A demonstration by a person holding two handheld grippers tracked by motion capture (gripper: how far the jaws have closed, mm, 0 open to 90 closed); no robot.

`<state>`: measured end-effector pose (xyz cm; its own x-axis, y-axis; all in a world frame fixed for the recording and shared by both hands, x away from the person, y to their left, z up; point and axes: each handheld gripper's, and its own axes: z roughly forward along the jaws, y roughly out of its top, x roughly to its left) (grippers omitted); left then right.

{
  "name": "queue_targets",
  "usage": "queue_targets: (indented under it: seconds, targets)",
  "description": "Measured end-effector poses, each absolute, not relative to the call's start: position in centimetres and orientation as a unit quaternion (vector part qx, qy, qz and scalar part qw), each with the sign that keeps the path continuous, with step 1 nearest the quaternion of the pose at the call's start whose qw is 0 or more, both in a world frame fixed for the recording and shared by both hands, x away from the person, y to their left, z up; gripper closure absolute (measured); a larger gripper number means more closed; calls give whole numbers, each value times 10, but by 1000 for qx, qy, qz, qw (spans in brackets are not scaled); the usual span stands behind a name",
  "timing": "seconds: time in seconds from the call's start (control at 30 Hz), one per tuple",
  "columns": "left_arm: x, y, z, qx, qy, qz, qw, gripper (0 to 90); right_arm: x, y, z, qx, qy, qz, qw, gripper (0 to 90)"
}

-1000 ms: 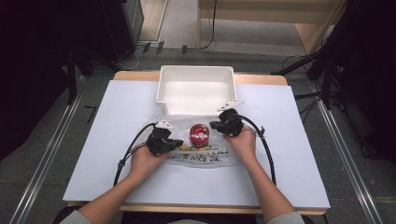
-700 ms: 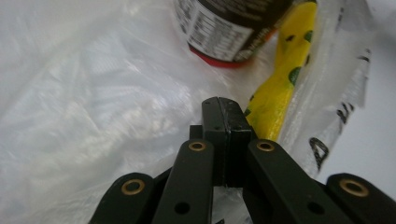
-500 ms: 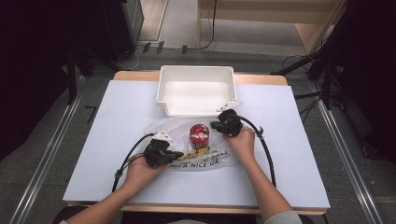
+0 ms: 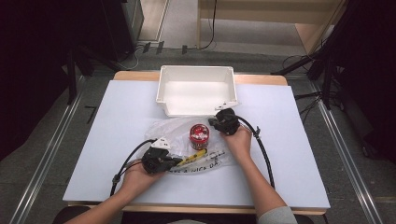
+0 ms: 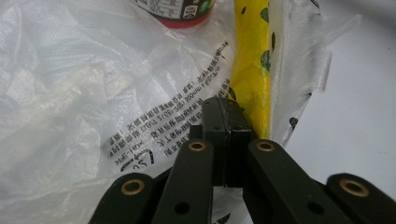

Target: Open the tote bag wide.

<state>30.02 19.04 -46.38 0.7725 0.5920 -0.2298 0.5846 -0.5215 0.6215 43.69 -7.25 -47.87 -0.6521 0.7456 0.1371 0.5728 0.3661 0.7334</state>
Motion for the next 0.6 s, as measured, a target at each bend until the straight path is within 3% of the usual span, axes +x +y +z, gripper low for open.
queue_targets:
  seconds: [0.3, 0.4, 0.6]
  targets:
    - [295, 193, -463, 874, 334, -9, 352, 900, 439, -74, -480, 413, 812, 395, 119, 900]
    - [297, 193, -462, 871, 341, -11, 353, 900, 438, -74, -479, 417, 812, 397, 93, 900]
    - [298, 194, -448, 864, 340, -5, 372, 900, 427, -80, -457, 408, 815, 398, 99, 900]
